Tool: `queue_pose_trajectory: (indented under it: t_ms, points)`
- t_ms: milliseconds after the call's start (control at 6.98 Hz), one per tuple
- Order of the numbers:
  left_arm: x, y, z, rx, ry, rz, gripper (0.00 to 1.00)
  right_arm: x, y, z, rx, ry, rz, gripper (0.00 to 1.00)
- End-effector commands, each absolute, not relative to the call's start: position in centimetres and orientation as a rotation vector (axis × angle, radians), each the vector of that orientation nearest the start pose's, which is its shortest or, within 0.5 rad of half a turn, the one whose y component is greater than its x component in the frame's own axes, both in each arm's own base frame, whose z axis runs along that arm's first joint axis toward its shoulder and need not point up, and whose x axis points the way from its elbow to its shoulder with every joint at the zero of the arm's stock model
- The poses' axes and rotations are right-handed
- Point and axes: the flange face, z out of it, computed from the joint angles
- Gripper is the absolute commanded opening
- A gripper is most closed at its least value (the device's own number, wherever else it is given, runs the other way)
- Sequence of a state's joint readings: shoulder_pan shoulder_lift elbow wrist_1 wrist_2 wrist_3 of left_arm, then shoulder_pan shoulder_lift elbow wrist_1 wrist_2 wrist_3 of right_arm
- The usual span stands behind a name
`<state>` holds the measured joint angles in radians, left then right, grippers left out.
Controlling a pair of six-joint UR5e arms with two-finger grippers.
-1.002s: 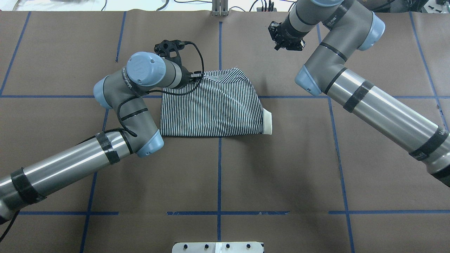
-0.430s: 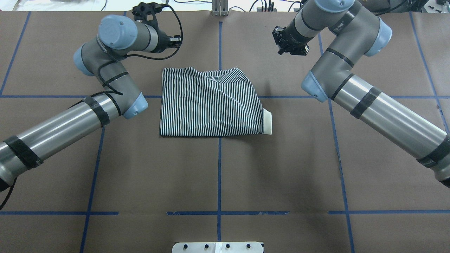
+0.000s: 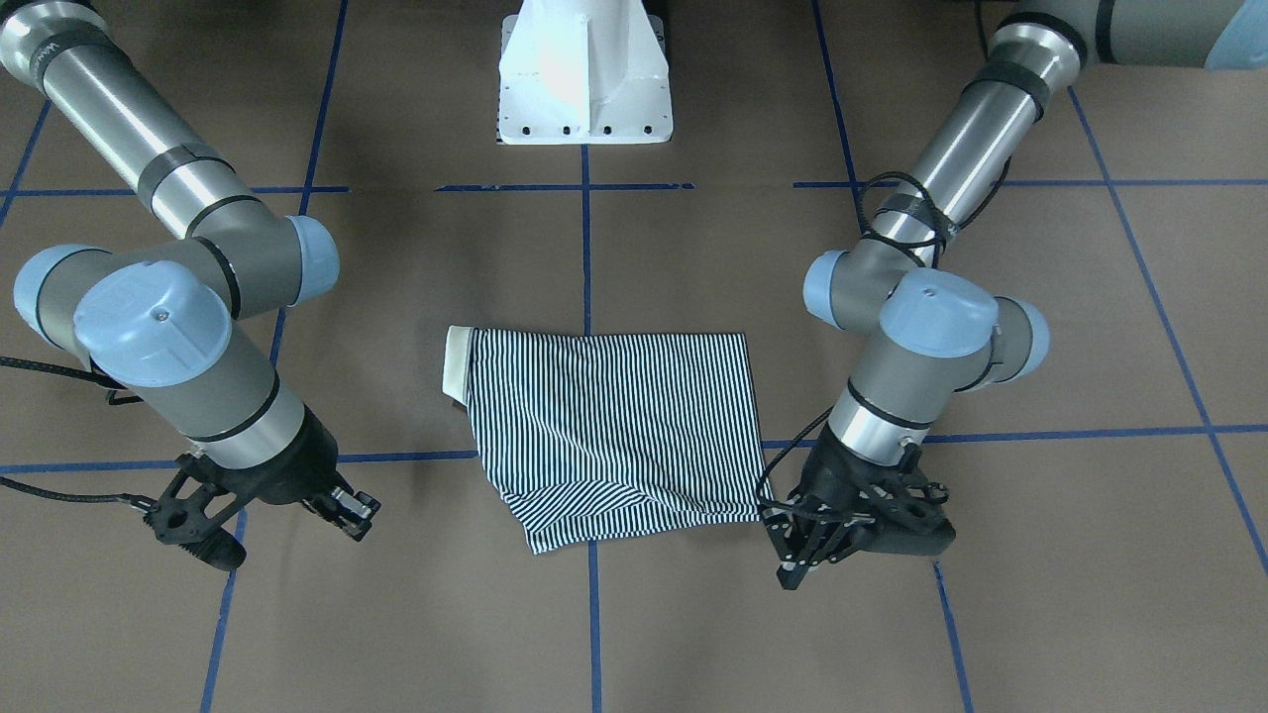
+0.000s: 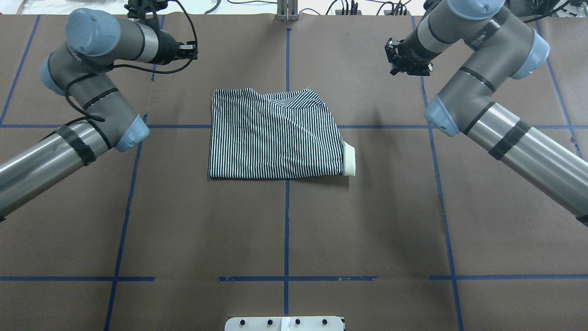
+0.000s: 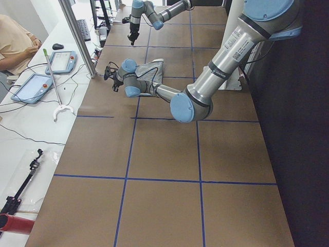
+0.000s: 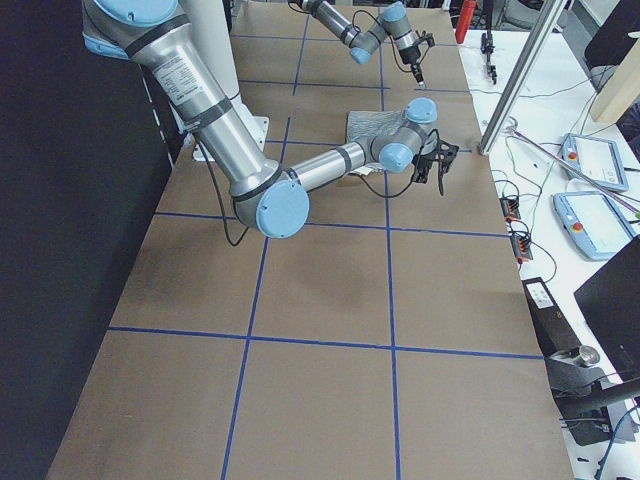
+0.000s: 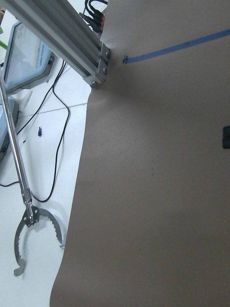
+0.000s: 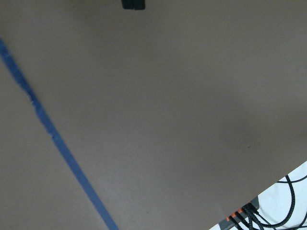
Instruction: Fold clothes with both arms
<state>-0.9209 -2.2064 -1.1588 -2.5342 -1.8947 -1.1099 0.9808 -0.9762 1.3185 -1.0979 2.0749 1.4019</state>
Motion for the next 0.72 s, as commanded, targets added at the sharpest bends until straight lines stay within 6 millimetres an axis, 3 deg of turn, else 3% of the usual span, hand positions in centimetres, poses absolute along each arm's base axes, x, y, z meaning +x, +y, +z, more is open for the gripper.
queue_pose_trajectory:
  t_ms: [0,143,286,430,573]
  points:
    - [26.3,-64.4,42.0,0.514,1.086,-0.084,0.00,-24.1,-64.8,45.9,0.096,-0.875,0.400,0.00]
    - [19.9,-63.9,46.3,0.535,1.041,-0.021,0.00,-17.6,-63.9,49.7,0.116,-0.864,0.354,0.00]
    - [14.0,-63.4,48.8,0.574,1.009,0.045,0.00,-11.8,-63.0,53.5,0.146,-0.848,0.273,0.00]
    - [7.2,-63.4,50.7,0.593,0.964,0.069,0.00,-6.0,-61.1,57.8,0.182,-0.803,0.194,0.00]
    - [0.9,-63.9,50.3,0.608,0.886,0.083,0.00,-0.3,-60.3,59.3,0.165,-0.785,0.160,0.00]
